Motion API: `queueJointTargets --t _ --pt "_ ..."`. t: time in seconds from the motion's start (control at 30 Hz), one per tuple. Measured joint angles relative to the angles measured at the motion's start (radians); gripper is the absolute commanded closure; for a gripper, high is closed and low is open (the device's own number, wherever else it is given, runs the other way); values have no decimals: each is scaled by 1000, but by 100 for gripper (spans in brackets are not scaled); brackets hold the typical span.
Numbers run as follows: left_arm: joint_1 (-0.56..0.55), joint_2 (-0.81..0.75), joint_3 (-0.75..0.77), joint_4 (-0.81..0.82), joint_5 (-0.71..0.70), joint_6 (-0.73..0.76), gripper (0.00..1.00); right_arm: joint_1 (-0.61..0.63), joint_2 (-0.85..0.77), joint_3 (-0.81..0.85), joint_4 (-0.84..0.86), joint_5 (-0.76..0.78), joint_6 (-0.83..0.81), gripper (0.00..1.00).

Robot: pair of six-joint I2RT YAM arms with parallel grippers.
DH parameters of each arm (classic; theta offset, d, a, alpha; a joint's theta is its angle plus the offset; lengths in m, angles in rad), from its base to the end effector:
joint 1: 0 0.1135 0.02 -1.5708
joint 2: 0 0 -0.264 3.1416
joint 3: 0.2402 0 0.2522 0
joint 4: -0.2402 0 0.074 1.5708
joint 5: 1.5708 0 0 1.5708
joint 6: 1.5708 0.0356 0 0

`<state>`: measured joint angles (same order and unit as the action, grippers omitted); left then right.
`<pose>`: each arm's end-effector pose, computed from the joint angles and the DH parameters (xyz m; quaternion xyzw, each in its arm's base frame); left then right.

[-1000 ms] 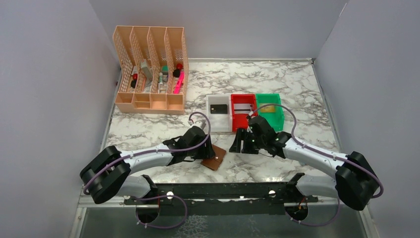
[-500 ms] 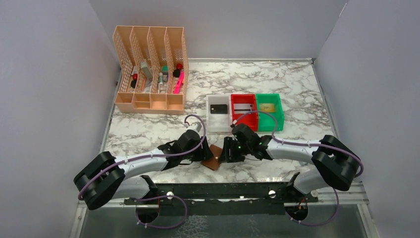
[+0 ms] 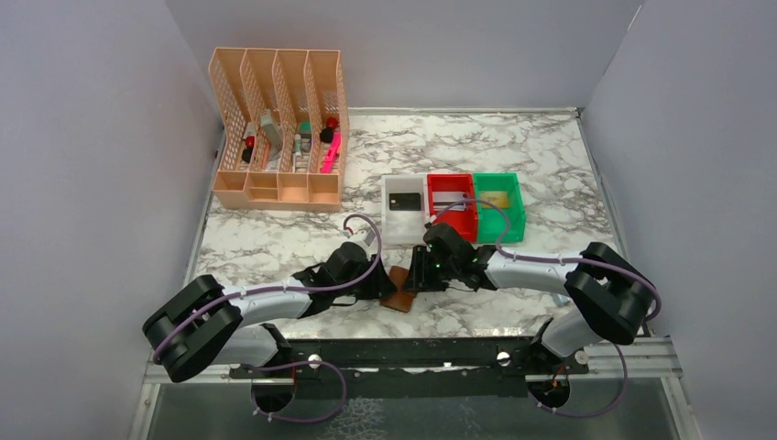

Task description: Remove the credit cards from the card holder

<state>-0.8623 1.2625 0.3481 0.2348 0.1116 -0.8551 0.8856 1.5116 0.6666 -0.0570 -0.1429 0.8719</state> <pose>0.1414 -0.1711 0.1389 0.0273 0.9009 -0.3586 0.2431 0.1730 0.2197 0.1479 -0.0299 0.9420 0.2951 0.1570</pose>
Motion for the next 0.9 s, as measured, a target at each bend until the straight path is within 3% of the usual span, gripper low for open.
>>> queueJointTargets --t 0.17,0.33,0.6,0.9 --pt "3 7 -4 0 0 -8 83 -2 -10 -5 6 18 11 41" --pt "-4 9 5 -19 1 -16 85 4 -13 40 -66 67 -20 31" --pt "-10 -19 17 -63 -10 -17 87 32 -55 164 -301 257 -80 35" --pt "-11 -32 19 -84 -19 -20 90 138 -43 245 -358 317 -87 41"
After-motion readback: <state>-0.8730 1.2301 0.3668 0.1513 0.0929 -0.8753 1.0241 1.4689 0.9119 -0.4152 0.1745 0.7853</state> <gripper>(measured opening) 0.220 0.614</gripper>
